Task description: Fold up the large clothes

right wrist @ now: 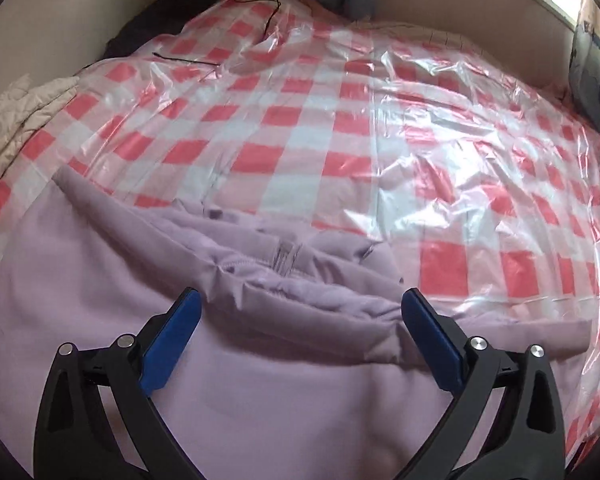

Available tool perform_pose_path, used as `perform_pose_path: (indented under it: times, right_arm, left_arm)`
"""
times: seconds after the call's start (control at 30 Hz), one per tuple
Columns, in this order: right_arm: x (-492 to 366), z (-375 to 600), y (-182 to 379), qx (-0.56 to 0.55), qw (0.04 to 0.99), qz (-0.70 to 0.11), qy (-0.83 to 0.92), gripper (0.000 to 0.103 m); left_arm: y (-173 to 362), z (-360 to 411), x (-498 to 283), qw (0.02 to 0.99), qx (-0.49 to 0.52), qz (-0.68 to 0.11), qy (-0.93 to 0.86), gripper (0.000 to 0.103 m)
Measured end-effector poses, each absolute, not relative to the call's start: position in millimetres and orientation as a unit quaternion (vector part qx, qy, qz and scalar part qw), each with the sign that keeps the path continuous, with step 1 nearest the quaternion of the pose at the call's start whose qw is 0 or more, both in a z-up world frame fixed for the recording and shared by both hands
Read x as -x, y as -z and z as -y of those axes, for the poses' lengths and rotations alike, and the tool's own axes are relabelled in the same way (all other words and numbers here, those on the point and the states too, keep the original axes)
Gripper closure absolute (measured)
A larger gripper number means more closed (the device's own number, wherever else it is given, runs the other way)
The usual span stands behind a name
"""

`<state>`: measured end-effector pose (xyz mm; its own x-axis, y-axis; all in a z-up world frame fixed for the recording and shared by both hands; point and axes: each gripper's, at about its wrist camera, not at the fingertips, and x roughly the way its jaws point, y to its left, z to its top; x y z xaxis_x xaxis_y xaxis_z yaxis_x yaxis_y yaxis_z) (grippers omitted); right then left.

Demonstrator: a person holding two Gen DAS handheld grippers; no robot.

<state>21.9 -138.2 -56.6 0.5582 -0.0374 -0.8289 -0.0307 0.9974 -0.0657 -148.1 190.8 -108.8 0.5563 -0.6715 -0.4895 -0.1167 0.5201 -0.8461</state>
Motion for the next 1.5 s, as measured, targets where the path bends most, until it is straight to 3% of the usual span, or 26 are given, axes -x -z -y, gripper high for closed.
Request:
perform_pose_path:
  times: [0.1, 0.2, 0.43, 0.6, 0.83, 1.0, 1.13, 1.3, 1.5]
  right_arm:
    - [-56, 144, 103, 0.032, 0.842, -0.539, 0.008, 0.006]
    - [-60, 144, 98, 0.025, 0.837, -0.547, 0.012, 0.006]
    - [63, 123, 29, 0.054, 0.869, -0.486, -0.068, 0.006]
    - [95, 105, 83, 0.107, 0.841, -0.526, -0.064, 0.006]
    - [134, 97, 38, 0.114, 0.861, -0.493, -0.056, 0.006]
    - [143, 103, 77, 0.105, 0.847, -0.519, -0.053, 0.006]
    - [161, 99, 52, 0.1, 0.869, -0.483, -0.045, 0.006]
    - [165, 100, 86, 0.099, 0.863, -0.494, -0.042, 0.006]
    - [167, 102, 76, 0.087, 0.878, -0.467, -0.051, 0.006]
  left_arm:
    - [109, -189, 150, 0.757, 0.458, -0.428, 0.186, 0.033]
    - [107, -188, 153, 0.756, 0.457, -0.431, 0.184, 0.033]
    - [114, -192, 153, 0.74, 0.474, -0.442, 0.182, 0.029]
    - [112, -184, 155, 0.735, 0.489, -0.434, 0.178, 0.024]
    - [106, -185, 157, 0.739, 0.485, -0.434, 0.173, 0.024]
    - [105, -181, 158, 0.747, 0.478, -0.429, 0.172, 0.024]
    - [100, -179, 155, 0.753, 0.469, -0.43, 0.168, 0.024]
    - [98, -174, 156, 0.761, 0.457, -0.431, 0.159, 0.024]
    - [93, -171, 150, 0.771, 0.442, -0.434, 0.15, 0.024]
